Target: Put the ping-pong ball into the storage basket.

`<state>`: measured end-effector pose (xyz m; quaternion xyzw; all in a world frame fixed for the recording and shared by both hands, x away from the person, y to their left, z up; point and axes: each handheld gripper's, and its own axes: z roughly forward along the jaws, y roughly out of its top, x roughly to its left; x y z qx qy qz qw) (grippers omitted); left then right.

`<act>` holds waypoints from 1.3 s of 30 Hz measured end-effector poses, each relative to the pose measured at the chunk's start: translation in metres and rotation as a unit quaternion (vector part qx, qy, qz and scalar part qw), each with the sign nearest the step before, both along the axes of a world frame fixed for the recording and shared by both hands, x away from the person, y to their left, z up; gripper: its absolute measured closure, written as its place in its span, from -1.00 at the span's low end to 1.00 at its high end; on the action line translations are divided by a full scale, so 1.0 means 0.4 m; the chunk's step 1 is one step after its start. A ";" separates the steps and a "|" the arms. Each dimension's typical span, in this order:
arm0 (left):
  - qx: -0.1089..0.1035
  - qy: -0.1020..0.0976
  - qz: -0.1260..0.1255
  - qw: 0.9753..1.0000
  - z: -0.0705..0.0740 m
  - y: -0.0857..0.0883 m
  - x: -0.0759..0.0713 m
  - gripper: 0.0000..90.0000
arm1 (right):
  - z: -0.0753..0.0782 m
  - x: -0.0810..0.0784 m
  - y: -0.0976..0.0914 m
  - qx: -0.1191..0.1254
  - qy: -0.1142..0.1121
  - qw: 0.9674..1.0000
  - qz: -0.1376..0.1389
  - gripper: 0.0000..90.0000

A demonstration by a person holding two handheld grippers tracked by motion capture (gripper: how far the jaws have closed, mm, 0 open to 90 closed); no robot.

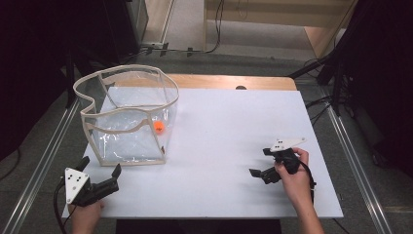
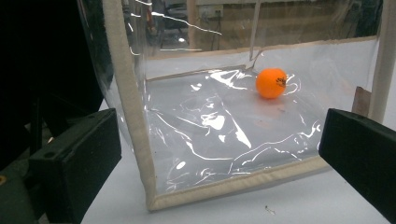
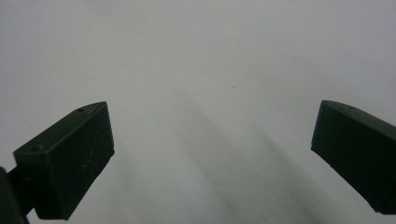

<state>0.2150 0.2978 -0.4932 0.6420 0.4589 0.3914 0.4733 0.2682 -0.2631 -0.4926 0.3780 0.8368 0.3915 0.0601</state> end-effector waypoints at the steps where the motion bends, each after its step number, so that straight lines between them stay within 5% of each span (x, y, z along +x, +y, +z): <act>1: 0.000 0.000 0.000 1.000 0.000 0.000 0.000 -1.00 | -0.001 -0.002 -0.004 0.001 0.000 1.000 -0.001 -1.00; 39: 0.002 0.000 0.001 1.000 0.000 -0.001 -0.001 -1.00 | -0.009 -0.064 -0.153 0.024 -0.019 0.997 -0.068 -1.00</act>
